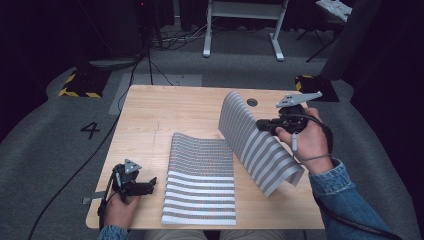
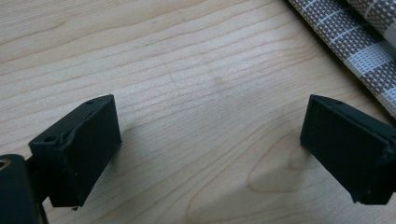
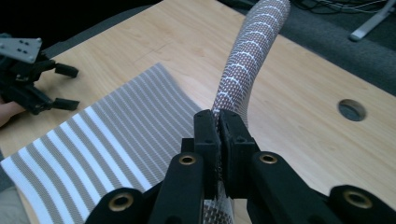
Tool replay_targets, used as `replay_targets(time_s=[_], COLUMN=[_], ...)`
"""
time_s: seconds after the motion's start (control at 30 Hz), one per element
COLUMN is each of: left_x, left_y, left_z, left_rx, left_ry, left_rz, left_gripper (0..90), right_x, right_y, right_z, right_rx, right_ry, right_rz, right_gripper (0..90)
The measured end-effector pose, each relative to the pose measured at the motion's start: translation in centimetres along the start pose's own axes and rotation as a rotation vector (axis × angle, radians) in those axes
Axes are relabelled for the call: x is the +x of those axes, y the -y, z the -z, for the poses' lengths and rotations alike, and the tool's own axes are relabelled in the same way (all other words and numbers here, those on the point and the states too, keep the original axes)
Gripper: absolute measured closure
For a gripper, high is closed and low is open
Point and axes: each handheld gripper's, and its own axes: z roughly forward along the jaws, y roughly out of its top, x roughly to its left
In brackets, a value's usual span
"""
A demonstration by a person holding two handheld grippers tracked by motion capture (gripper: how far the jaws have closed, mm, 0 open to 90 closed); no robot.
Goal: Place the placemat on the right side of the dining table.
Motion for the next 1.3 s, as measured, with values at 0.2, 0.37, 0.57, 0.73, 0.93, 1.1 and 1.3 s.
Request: replay_targets(time_s=[0.2,0.37,0.57,0.73,0.93,1.1,1.3], left_x=[0.0,0.0,0.0,0.0,0.0,0.0,0.0], left_y=[0.0,0.0,0.0,0.0,0.0,0.0,0.0], left_z=[0.1,0.1,0.1,0.1,0.0,0.0,0.0], left_rx=[0.005,0.006,0.004,0.003,0.005,0.006,0.005], left_ry=[-0.004,-0.003,-0.004,-0.003,0.004,0.007,0.004], left_rz=[-0.001,-0.002,-0.001,0.002,0.001,0.001,0.0], left_gripper=[5.1,5.1,5.1,5.1,5.0,5.0,5.0], right_x=[-2.6,-4.6,-6.9,-8.8,-11.1,-12.5,-13.8], right_y=[-0.1,-0.1,0.3,1.3,2.6,3.6,4.3], right_z=[1.8,2.8,3.9,4.9,5.8,6.6,7.6], right_rx=[-0.033,-0.042,-0.047,-0.054,-0.05,-0.042,-0.033], right_ry=[0.052,0.096,0.157,0.201,0.246,0.284,0.324], right_rz=[-0.033,-0.056,-0.092,-0.129,-0.181,-0.205,-0.224], right_gripper=[86.8,86.8,86.8,86.9,87.0,87.1,87.1])
